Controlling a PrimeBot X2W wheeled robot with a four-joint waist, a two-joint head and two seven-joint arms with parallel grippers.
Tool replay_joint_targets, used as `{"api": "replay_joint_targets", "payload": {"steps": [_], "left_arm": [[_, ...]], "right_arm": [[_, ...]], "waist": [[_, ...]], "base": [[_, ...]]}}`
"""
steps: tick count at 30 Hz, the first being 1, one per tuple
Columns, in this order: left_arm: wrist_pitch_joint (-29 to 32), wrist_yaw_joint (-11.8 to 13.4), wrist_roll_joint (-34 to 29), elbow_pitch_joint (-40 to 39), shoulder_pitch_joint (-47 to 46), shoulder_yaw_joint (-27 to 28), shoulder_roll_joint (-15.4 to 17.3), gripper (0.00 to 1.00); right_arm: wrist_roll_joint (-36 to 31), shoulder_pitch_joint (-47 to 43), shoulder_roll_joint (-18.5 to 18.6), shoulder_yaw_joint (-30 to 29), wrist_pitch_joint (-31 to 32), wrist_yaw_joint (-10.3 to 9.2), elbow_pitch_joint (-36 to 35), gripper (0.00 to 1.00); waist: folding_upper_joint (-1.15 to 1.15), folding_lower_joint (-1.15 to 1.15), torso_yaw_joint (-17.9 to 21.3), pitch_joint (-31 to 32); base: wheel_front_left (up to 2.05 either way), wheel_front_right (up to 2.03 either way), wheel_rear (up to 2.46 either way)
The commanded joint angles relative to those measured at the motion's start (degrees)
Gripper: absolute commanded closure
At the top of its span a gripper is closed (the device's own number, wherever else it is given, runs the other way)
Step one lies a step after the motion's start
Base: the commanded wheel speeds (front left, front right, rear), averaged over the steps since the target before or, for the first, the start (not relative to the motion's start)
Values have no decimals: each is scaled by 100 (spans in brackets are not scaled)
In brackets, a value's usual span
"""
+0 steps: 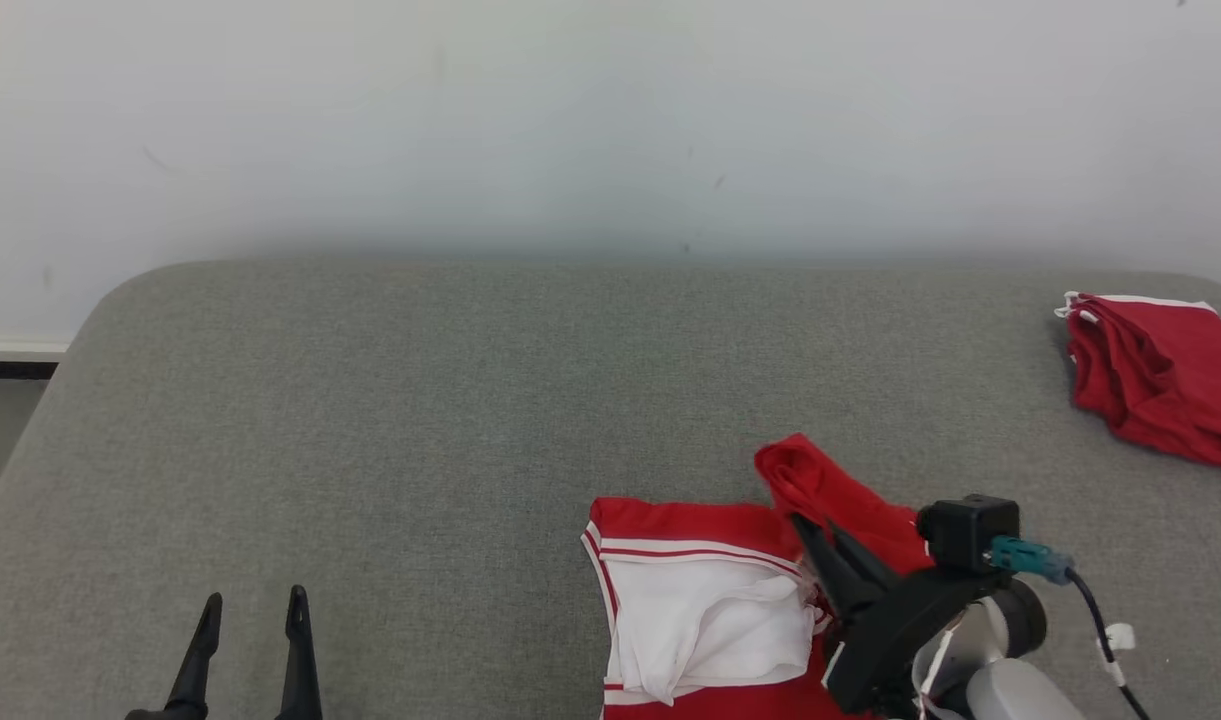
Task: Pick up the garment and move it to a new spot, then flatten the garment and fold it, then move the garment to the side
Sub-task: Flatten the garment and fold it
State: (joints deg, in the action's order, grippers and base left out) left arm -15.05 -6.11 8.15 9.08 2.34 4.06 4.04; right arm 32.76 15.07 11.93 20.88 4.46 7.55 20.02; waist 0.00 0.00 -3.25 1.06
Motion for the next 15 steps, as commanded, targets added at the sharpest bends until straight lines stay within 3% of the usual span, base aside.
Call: {"api": "replay_joint_targets", "payload": {"steps": [1,5,15], "left_arm": [[-16,-36,-53,34,-72,-14,-24,0],[-16,-36,-69,100,-140,-81,-37,0],[-15,-92,-64,260,-274,-177,-49,0]], "right_arm": [[-19,-85,-173,67,82,-14,-165,100],[-113,-113,-478,210,186,-14,-290,100],[-259,-19,-778,365,142,-14,90,100]], "waist": [[0,0,-109,-20],[0,0,-255,-37],[0,0,-522,-84]], "base": [[0,0,0],[0,0,0],[0,0,0]]}}
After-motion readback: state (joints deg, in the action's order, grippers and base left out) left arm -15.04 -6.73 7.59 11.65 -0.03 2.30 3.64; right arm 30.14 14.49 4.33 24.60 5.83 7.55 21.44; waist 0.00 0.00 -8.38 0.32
